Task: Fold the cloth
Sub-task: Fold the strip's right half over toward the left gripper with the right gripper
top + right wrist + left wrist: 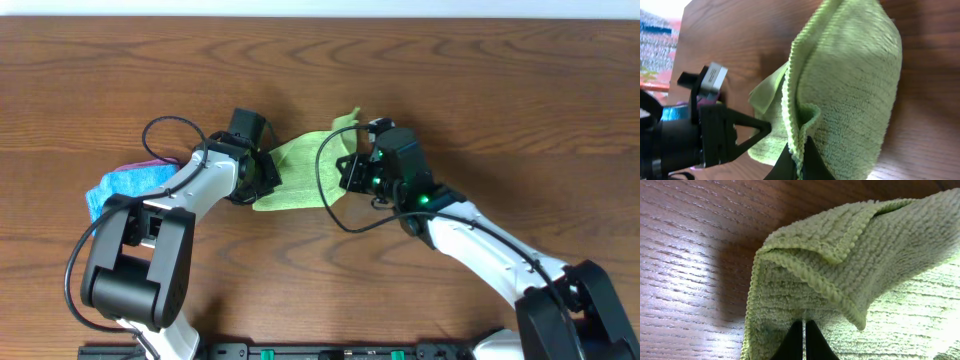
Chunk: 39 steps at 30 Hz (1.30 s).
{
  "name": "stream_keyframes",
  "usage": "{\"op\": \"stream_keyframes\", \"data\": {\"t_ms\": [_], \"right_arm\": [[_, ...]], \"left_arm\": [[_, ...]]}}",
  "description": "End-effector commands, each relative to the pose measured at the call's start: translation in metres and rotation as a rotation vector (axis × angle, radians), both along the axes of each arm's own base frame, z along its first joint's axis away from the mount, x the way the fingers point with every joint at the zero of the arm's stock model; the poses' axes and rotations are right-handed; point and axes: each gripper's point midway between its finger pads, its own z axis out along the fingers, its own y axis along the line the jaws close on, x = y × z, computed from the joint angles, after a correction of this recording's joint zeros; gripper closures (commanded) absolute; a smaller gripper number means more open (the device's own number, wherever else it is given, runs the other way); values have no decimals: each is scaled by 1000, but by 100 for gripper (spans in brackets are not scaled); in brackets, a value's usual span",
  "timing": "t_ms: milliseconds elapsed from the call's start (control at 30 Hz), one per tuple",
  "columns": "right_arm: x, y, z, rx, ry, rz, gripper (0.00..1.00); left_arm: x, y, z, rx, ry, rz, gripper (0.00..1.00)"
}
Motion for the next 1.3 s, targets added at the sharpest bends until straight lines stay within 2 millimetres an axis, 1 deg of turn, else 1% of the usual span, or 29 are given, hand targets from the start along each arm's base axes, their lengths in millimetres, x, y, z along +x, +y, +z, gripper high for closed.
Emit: {"op": "stream_keyframes", "data": {"t_ms": [0, 200, 267, 367, 567, 733, 900, 1033, 1267], "right_arm": [[0, 13, 16, 5, -55, 26, 99], [-4, 28, 23, 7, -100, 44, 99], [-6, 31, 22, 4, -100, 51, 99], [-6, 35, 20, 2, -96, 57, 99], [2, 46, 19, -4, -88, 70, 99], [6, 65, 20, -29, -87, 114, 99], [6, 82, 23, -40, -100, 148, 99], [1, 88, 24, -44, -107, 161, 99], [-10, 100, 24, -44, -109, 193, 99]], "left_arm": [[-8, 17, -29, 94, 51, 14, 94], [-10, 18, -28, 100, 55, 3, 94], [-10, 18, -25, 102, 50, -10, 95], [-8, 19, -15, 109, 32, -28, 94], [-1, 24, 15, 136, -32, -36, 94], [4, 28, 46, 150, -85, -33, 94], [8, 32, 67, 150, -114, -21, 94], [14, 46, 85, 153, -132, 20, 94], [26, 73, 123, 154, -192, 75, 94]]}}
